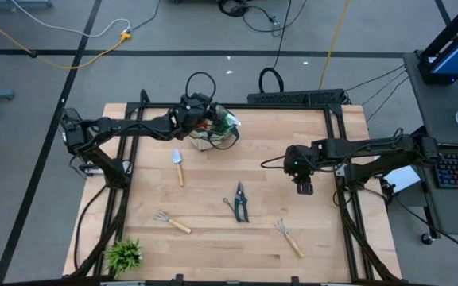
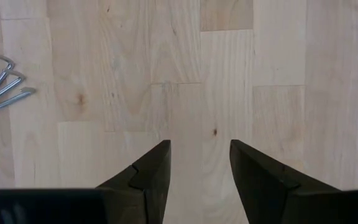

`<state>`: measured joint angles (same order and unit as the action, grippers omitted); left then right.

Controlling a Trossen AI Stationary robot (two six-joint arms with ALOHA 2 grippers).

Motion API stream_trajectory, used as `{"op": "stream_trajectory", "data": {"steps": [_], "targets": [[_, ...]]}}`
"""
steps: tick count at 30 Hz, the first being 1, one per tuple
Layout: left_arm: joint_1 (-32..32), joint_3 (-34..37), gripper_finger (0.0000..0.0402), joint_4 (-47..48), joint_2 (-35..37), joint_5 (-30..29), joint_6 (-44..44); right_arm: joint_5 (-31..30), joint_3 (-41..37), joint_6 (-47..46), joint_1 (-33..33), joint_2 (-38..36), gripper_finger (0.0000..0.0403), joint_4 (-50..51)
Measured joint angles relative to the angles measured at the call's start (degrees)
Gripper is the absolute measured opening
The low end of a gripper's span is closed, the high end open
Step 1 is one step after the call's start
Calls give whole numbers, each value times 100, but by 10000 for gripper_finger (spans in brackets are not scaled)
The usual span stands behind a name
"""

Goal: Pick & Place Garden tools in Gardening bag
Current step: Put the trowel into the gardening bag

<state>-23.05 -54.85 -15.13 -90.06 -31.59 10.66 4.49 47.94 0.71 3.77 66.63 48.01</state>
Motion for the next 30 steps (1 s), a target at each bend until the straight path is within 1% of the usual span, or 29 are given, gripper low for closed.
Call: {"op": "stream_trajectory", "data": {"steps": [6, 9, 13, 18, 21, 24, 27, 30], "targets": [[0, 0, 115, -3, 2, -1, -46, 2, 0, -2, 0, 0, 155, 2], [0, 8, 115, 22, 123, -2, -57, 4, 0, -3, 0, 0, 155, 2], [7, 9, 115, 33, 513, -75, -377, 4, 0, 0, 0, 0, 155, 4], [108, 8, 115, 66, 1184, -166, -613, 4, 0, 7, 0, 0, 155, 7], [271, 4, 115, 394, 1553, -166, -637, 4, 0, 13, 0, 2, 155, 7], [499, 4, 115, 961, 1939, -168, -612, 4, 0, 14, 0, 2, 155, 7], [821, 0, 115, 1599, 2279, -164, -333, 4, 0, 15, 0, 2, 155, 7], [1183, 2, 115, 2167, 2526, -155, 167, 4, 0, 15, 0, 2, 155, 4]]}}
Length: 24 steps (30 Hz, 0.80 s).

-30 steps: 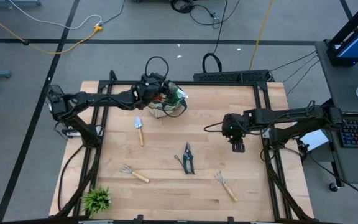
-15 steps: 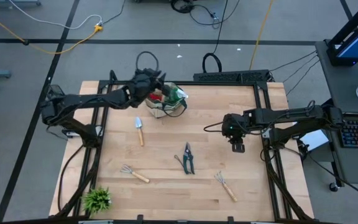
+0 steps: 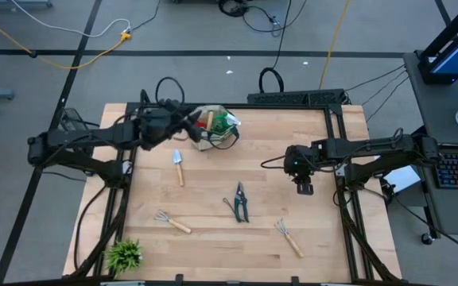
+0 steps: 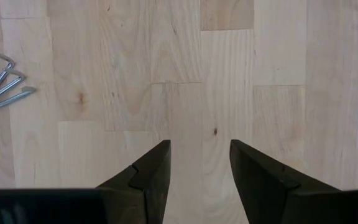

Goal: Pick & Place Garden tools in Gardening bag
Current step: Put the trowel into the gardening bag

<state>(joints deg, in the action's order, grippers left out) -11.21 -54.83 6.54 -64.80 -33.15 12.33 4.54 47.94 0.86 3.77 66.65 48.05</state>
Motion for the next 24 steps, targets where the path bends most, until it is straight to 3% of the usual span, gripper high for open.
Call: {"op": "stream_trajectory", "data": {"steps": [11, 24], "targets": [[1365, -2, 115, 2121, 219, 24, 2328, 0, 0, 0, 0, 0, 155, 0], [2357, -2, 115, 2826, 219, 28, 3934, 0, 0, -15, -2, 0, 155, -11]]}}
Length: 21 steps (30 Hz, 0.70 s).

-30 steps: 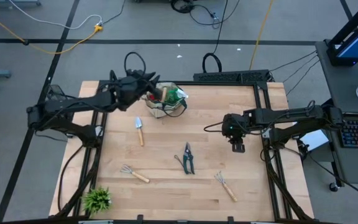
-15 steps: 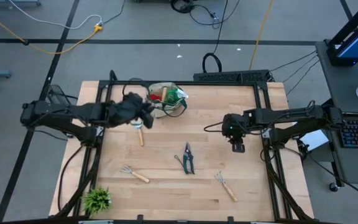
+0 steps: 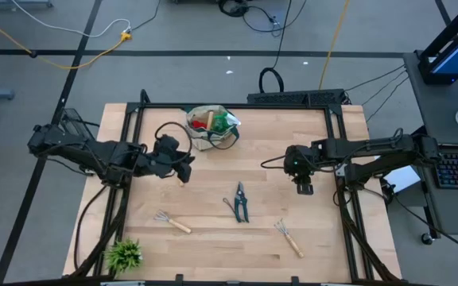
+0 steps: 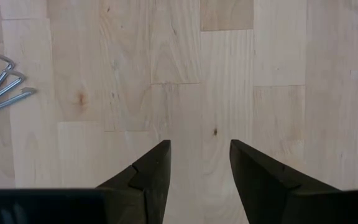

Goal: Pick & Place Garden tools in Gardening bag
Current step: Put the trowel into the gardening bag

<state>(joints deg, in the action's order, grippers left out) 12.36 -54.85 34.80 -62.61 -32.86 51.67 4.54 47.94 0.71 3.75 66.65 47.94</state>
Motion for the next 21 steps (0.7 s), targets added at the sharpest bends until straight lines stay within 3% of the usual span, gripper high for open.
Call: {"op": "stream_trajectory", "data": {"steps": [5, 8, 21], "targets": [[115, 0, 115, 344, 0, -2, 250, 0, 0, -2, 0, 0, 155, -138], [172, 0, 115, 594, -2, 2, -41, 2, 0, -2, 1, 0, 155, -282], [352, 4, 115, 1641, -693, 632, -5024, 2, 0, -2, 0, 0, 155, -356]]}}
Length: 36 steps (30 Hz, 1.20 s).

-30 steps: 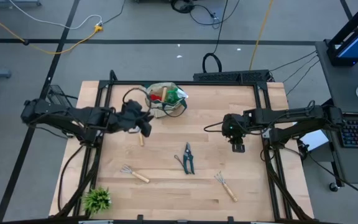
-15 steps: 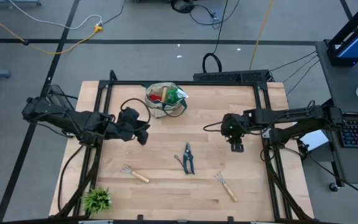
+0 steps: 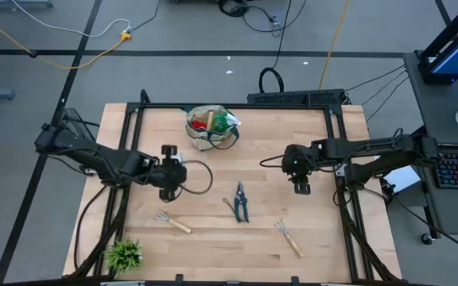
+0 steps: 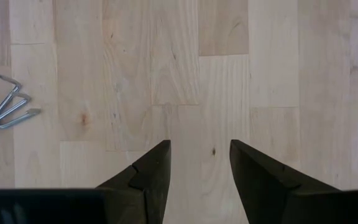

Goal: Pick & Place Garden tools in Gardening bag
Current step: Put the trowel into the gardening bag

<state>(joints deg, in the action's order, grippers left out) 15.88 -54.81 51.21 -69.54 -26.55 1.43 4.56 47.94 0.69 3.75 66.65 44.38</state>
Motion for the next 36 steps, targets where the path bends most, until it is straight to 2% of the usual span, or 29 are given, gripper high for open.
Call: {"op": "stream_trajectory", "data": {"steps": [4, 11, 24, 36], "targets": [[-39, 0, 115, 225, -241, -35, -965, 0, 0, -2, 0, 0, 155, 4], [-185, 0, 115, 406, -545, -3, -1882, 0, 0, -4, 0, 0, 155, 27], [-728, 10, 115, 410, -614, 1038, -3565, 0, 0, -4, 0, 0, 155, 26], [-1076, 698, 115, 86, -614, 1455, -5240, 0, 0, -7, 0, 0, 155, 26]]}}
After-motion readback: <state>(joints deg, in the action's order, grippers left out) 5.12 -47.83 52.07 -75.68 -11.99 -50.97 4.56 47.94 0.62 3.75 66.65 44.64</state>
